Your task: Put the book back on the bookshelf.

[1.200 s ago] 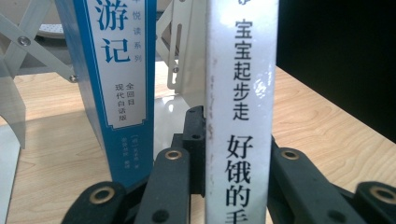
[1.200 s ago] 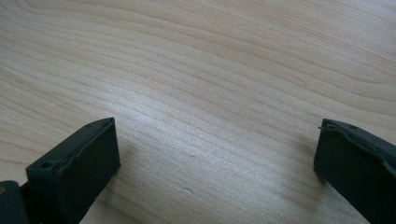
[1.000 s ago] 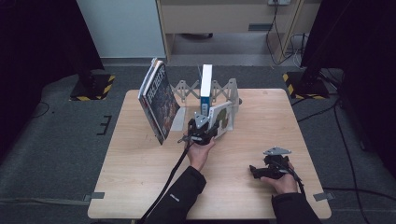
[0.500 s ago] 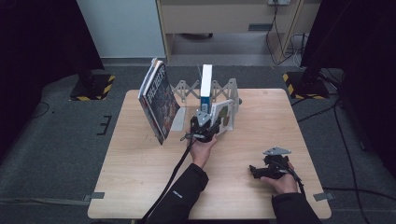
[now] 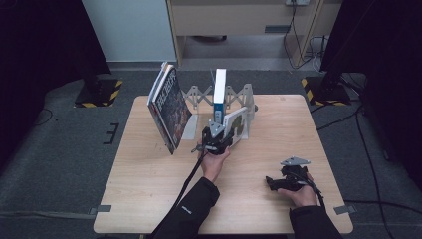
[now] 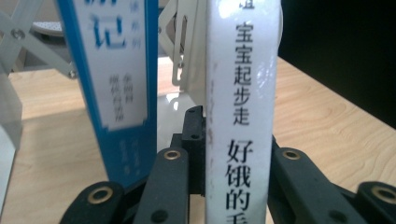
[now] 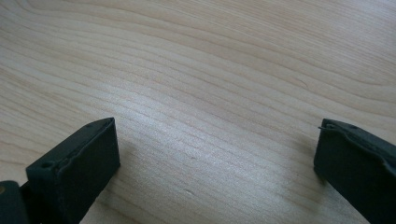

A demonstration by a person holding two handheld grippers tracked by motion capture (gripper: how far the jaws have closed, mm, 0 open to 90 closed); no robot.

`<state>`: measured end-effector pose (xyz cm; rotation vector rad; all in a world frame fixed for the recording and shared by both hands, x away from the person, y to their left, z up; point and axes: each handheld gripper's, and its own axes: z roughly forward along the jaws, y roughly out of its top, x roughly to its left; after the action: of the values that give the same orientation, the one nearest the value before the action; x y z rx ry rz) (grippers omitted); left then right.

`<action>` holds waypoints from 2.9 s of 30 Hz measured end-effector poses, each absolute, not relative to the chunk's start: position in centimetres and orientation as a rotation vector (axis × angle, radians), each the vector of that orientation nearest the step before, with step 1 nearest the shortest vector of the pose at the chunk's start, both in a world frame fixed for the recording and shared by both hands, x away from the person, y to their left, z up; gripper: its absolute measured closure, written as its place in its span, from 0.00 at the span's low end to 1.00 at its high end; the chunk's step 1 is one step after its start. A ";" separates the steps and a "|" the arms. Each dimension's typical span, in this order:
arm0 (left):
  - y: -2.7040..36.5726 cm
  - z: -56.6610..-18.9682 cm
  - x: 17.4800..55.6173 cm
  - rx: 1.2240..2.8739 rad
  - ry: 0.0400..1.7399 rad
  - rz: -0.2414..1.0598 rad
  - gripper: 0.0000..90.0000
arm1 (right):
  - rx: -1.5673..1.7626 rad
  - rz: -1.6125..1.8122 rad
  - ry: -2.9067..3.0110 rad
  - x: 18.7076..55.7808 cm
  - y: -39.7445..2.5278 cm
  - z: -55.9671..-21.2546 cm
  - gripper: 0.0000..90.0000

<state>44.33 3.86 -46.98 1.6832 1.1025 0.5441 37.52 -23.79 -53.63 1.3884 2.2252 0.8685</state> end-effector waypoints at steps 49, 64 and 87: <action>4.4 -51.8 42.1 1.783 1.128 0.488 0.79 | 1.390 0.868 2.222 37.5 -23.7 -53.6 0.00; 5.6 -50.9 40.7 1.746 1.100 0.534 0.79 | 1.393 0.869 2.219 37.5 -23.7 -53.7 0.00; 3.6 -50.6 41.3 1.754 1.046 0.518 0.75 | 1.391 0.869 2.222 37.5 -23.6 -53.7 0.00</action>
<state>41.31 3.63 -50.56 1.7536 1.0463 0.5178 37.50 -23.64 -53.65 1.3909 2.2218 0.8690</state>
